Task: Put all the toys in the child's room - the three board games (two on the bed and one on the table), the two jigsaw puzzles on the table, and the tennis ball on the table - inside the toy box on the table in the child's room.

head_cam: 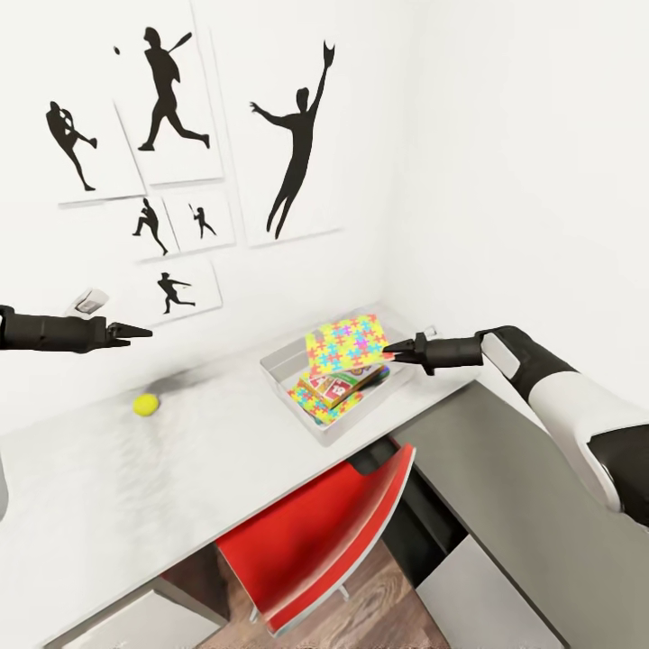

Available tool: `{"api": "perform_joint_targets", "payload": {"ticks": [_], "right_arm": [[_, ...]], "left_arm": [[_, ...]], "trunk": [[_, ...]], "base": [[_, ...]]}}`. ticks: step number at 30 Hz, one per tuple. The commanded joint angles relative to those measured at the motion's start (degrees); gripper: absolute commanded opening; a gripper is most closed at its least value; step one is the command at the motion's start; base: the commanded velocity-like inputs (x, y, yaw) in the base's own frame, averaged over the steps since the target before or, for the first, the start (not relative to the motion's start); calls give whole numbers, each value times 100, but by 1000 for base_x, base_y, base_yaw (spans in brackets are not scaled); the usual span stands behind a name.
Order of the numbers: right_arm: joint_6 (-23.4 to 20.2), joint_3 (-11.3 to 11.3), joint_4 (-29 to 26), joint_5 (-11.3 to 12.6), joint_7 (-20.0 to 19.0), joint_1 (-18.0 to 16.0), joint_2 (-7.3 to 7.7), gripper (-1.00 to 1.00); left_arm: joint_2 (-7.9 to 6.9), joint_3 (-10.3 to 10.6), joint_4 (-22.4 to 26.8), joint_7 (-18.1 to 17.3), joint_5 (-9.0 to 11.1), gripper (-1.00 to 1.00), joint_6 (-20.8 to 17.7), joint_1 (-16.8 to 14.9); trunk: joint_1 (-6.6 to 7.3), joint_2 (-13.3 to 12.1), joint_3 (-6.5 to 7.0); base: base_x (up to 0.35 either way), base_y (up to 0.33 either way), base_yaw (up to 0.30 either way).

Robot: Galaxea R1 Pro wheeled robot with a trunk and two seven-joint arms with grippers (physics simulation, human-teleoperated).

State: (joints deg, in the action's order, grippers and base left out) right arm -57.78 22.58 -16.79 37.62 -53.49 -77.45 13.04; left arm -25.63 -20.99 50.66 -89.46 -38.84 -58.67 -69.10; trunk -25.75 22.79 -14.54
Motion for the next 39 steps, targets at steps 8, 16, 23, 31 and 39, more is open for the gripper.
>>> {"api": "perform_joint_targets", "payload": {"ticks": [8, 16, 23, 31, 39], "right_arm": [[-19, 28, 0, -9, -24, -9, -8, -100], [-43, 25, 0, -10, 39, -66, -18, -100], [-55, 20, 0, -1, 120, -256, -20, -100], [-77, 12, 0, 7, 417, -458, -28, -100], [-91, -16, 0, 8, 543, -527, -39, -100]], "left_arm": [[3, -8, 3, -54, -49, 100, -56, -7], [-1, -10, 2, -54, -45, 100, -56, -7], [-1, -10, 3, -54, -45, 100, -56, -10], [-2, -10, 5, -54, -45, 100, -56, -7], [-2, -10, 2, -54, -40, 100, -56, -7]], "trunk": [[-3, 12, -86], [-3, 12, -160], [-3, 12, -225], [-3, 12, -299], [-3, 12, -373]], "base": [[0, 0, 0], [0, 0, 0], [0, 0, 0], [0, 0, 0], [0, 0, 0]]}}
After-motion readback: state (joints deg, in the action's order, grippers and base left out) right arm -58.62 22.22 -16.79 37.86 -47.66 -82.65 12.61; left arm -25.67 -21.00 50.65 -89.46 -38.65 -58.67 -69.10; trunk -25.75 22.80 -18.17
